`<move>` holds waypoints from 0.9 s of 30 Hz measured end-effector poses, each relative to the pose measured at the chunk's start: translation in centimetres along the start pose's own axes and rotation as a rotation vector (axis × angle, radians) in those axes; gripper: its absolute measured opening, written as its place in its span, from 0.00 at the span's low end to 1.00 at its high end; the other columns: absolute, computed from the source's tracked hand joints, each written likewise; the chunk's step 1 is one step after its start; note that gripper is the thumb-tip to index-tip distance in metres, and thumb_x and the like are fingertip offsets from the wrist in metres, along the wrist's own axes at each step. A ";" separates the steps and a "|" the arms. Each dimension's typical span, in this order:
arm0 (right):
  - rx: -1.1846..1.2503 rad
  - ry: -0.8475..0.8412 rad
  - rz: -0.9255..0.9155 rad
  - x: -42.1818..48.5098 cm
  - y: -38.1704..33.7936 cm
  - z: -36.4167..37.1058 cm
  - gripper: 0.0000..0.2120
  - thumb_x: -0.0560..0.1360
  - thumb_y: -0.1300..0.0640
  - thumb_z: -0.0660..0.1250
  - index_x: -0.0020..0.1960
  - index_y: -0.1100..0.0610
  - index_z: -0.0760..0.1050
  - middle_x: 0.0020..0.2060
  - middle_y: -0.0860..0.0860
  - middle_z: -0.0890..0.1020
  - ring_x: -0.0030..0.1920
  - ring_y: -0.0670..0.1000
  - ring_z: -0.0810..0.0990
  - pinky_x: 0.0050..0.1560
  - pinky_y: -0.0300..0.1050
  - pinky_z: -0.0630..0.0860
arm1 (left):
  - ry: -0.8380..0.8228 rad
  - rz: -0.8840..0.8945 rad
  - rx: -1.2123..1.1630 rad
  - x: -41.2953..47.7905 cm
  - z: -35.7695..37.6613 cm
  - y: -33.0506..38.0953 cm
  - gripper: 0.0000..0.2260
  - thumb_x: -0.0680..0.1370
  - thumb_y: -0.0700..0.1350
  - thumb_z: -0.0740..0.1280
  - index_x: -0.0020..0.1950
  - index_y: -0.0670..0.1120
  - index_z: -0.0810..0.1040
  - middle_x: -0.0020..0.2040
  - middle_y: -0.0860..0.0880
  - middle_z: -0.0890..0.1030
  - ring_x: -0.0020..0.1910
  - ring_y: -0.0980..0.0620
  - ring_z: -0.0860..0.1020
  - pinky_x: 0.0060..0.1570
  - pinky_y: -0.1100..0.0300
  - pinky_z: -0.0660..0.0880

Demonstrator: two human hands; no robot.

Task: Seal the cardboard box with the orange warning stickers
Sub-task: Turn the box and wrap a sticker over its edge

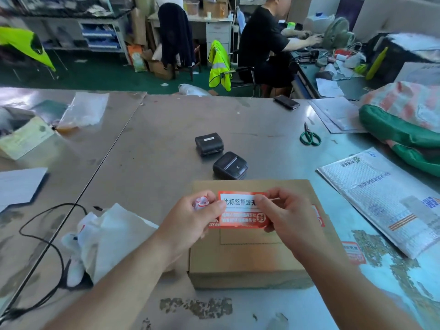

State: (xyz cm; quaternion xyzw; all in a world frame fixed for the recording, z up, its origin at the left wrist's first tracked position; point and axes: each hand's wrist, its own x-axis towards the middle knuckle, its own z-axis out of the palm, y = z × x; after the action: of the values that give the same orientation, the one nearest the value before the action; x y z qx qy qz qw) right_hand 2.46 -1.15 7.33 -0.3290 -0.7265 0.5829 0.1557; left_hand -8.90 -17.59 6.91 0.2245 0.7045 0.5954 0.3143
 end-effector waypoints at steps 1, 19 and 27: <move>-0.013 -0.005 -0.004 0.0 0.1 0.6 0.05 0.77 0.55 0.72 0.44 0.56 0.80 0.32 0.51 0.86 0.29 0.52 0.82 0.34 0.52 0.81 | -0.002 0.003 -0.012 -0.1 -0.5 -0.1 0.13 0.72 0.52 0.67 0.31 0.50 0.70 0.25 0.56 0.65 0.26 0.53 0.61 0.29 0.59 0.60; -0.300 -0.143 -0.306 -2.4 -0.1 6.9 0.13 0.81 0.46 0.62 0.50 0.48 0.85 0.52 0.38 0.82 0.54 0.38 0.80 0.52 0.32 0.72 | -0.021 -0.037 -0.333 -1.1 -5.9 -3.5 0.12 0.72 0.49 0.68 0.30 0.51 0.73 0.23 0.56 0.63 0.23 0.57 0.59 0.27 0.63 0.62; -0.095 -0.262 -0.211 -2.8 0.3 7.8 0.17 0.79 0.45 0.58 0.53 0.47 0.85 0.52 0.42 0.86 0.56 0.46 0.83 0.58 0.54 0.77 | -0.080 -0.118 -0.469 -0.6 -6.2 -4.6 0.07 0.71 0.48 0.69 0.40 0.46 0.73 0.25 0.53 0.61 0.22 0.58 0.58 0.25 0.65 0.61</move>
State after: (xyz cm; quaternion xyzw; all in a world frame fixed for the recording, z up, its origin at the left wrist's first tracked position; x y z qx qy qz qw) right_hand -0.20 -8.77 5.39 -0.1791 -0.7977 0.5663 0.1043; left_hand -12.63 -23.18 3.11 0.1274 0.5459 0.7139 0.4197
